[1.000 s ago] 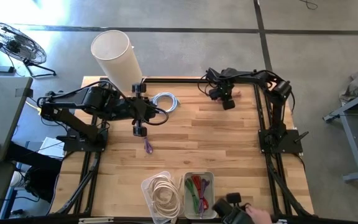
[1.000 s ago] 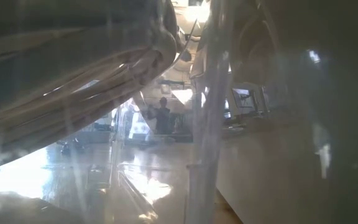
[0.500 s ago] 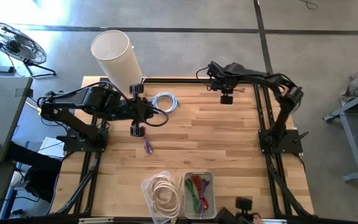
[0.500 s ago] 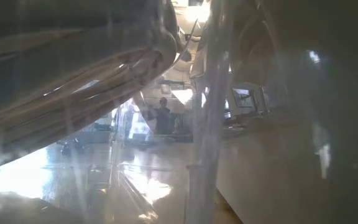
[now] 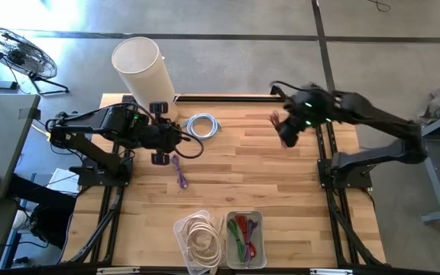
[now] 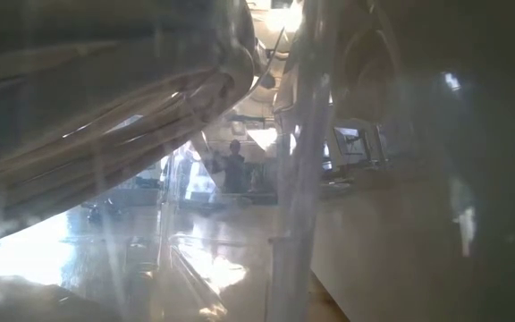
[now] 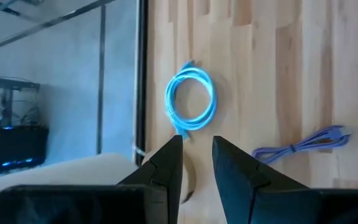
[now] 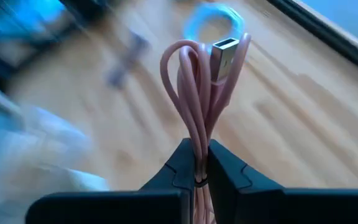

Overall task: Pick & Place USB Port
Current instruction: Put the pink USB cable into the white bin

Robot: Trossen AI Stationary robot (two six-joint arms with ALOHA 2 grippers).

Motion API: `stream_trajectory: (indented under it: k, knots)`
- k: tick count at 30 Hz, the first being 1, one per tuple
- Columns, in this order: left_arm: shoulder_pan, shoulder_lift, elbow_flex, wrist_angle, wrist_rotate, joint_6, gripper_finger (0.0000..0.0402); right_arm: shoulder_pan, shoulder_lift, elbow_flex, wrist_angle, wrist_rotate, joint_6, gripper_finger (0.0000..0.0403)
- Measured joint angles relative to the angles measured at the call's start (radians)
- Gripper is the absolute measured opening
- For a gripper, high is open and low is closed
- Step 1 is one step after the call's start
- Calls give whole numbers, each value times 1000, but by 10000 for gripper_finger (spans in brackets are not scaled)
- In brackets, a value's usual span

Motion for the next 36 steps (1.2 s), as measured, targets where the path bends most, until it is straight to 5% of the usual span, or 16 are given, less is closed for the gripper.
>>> stream_trajectory:
  k: [6,10,14,20,28,36]
  knots:
    - [0,-1,-15,-22,-26,24,83,364,-98,-1,135,230,265,14]
    - [0,-1,-79,-27,-37,29,83,626,-60,-2,212,504,356,13]
    - [0,0,-180,-20,-10,24,83,797,29,-2,331,616,412,13]
    - [-30,0,-311,31,117,-93,83,904,171,-2,446,669,479,13]
    - [-207,0,-372,185,115,-174,83,954,324,-3,599,652,590,13]
    - [-350,0,-372,369,77,-207,83,1100,457,-2,769,774,785,13]
